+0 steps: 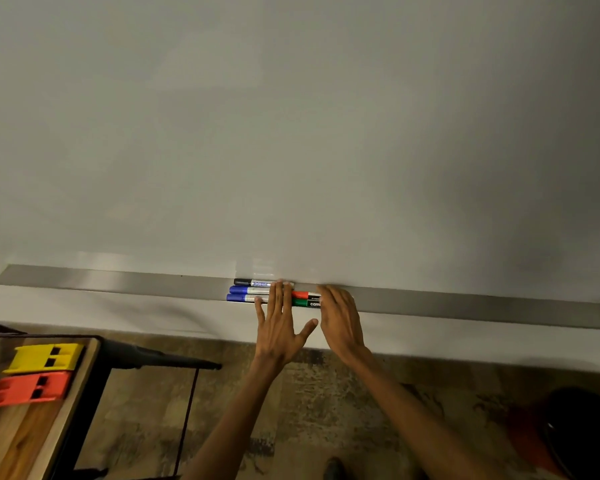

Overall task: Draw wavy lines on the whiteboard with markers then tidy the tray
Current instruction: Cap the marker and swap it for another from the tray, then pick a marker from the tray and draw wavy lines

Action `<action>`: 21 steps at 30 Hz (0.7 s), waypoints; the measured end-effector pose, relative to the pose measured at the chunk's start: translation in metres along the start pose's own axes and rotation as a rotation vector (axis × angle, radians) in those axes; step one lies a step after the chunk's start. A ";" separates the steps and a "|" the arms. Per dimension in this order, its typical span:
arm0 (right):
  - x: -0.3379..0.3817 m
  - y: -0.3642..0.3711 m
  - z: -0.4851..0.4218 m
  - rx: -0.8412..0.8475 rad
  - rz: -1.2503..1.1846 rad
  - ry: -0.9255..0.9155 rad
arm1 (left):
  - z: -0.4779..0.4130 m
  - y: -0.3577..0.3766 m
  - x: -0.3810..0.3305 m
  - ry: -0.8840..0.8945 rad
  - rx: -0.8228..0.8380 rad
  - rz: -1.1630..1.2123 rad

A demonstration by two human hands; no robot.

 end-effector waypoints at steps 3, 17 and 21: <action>0.000 -0.013 0.001 -0.039 -0.003 -0.025 | 0.002 -0.014 -0.013 0.029 -0.052 0.056; -0.061 -0.141 0.026 -0.327 -0.059 0.085 | 0.004 -0.075 -0.149 0.091 -0.231 0.369; -0.102 -0.194 0.044 -0.420 -0.005 0.141 | 0.002 -0.082 -0.211 0.200 -0.232 0.368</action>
Point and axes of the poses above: each hand's wrist, its own z-axis away from the middle knuckle, its own y-axis out of the palm, x = y × z, the point moved 5 cm from there along -z, towards the middle knuckle, and after that the axes turned 11 degrees about -z, right-handed, at the moved point
